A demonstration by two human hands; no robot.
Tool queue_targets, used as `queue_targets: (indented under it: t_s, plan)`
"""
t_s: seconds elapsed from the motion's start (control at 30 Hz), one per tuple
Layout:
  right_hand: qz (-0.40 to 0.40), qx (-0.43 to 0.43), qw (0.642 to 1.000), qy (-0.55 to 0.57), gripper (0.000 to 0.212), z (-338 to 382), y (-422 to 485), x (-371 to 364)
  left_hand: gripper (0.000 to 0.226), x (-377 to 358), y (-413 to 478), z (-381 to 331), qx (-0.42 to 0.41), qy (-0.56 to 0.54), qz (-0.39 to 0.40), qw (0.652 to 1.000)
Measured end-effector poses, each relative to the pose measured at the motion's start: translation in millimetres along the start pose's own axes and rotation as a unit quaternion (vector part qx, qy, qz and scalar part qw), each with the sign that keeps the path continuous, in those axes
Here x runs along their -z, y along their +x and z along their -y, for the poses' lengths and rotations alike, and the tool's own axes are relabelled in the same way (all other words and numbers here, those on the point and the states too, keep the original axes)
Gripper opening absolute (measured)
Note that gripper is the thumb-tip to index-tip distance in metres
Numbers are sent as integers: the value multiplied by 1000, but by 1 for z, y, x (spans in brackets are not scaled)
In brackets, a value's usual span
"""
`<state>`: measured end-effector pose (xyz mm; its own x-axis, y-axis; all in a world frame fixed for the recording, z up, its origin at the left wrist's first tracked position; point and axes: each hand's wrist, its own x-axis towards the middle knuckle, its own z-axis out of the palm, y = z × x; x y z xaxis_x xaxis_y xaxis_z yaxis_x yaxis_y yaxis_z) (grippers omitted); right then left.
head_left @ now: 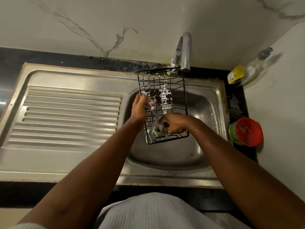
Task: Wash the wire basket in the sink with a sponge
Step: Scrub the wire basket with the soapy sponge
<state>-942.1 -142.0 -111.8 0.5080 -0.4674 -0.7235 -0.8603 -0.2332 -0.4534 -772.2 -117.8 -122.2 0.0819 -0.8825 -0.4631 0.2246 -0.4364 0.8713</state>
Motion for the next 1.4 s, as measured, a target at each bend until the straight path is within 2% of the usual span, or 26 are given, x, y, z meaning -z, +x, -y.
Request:
queue_targets:
  t_s: [0.07,0.17,0.23,0.3,0.33,0.43,0.5,0.6,0.63,0.7,0.73,0.77,0.83,0.9,0.97,1.0,1.03,1.1,1.17,1.2,1.27,1.3,1.37,1.4]
  plan:
    - [-60,7,998,23,20,0,-3,-6,72,1,5,-3,-5,9,-9,1000]
    - [-147,15,986,74,28,0,-5,-16,31,0,6,-11,-32,37,-14,999]
    - [-209,26,971,115,33,-2,-8,-15,19,1,6,-10,-58,57,-5,997]
    - [-247,31,961,119,37,-4,-10,-15,24,3,6,-4,-71,73,11,995]
    - [-239,29,965,99,35,-4,-10,-16,27,4,5,-1,-67,70,12,995]
    - [-178,-1,983,-47,21,-3,-7,-30,28,1,4,3,-45,51,8,998]
    - [-176,-35,976,-120,12,-3,-2,-38,26,-2,5,2,-38,49,16,998]
    - [-229,-101,962,-113,26,3,6,-48,23,-3,8,0,-32,35,8,999]
    - [-261,-112,953,-106,24,5,9,-49,30,-2,9,-1,-31,26,1,999]
    - [-307,-124,943,-43,3,6,14,-49,60,-4,9,-6,-28,20,-12,999]
    - [-313,-140,939,-1,15,7,17,-48,74,-4,9,-9,-33,29,-10,999]
    - [-310,-145,939,31,24,8,17,-47,84,-5,9,-14,-40,43,-10,998]
    - [-310,-129,940,60,28,9,20,-49,91,-4,9,-18,-60,68,-15,996]
    - [-290,-67,952,74,23,13,19,-52,77,-2,10,-21,-62,73,-18,995]
    - [-234,7,968,89,22,18,11,-44,52,1,9,-21,-63,58,-16,996]
    - [-202,27,974,103,25,20,9,-37,48,2,10,-18,-62,55,-14,996]
    - [-179,37,976,122,27,22,6,-29,55,2,11,-15,-61,60,-12,996]
    - [-194,38,968,154,21,24,6,-22,70,1,10,-12,-57,65,-6,996]
    - [-236,19,968,83,29,23,14,-24,69,-2,10,-10,-45,49,2,998]
    - [-224,13,974,23,37,23,16,-27,77,-3,10,-10,-38,46,3,998]
    - [-135,8,988,-77,40,23,17,-29,91,-1,13,-10,-34,58,4,998]
    - [-88,5,991,-98,40,22,15,-26,87,0,13,-9,-31,66,5,997]
    - [-32,-10,994,-100,39,18,11,-16,53,2,11,-8,-23,69,10,997]
    - [-36,-18,993,-113,36,16,9,-9,38,3,12,-6,-23,62,9,998]
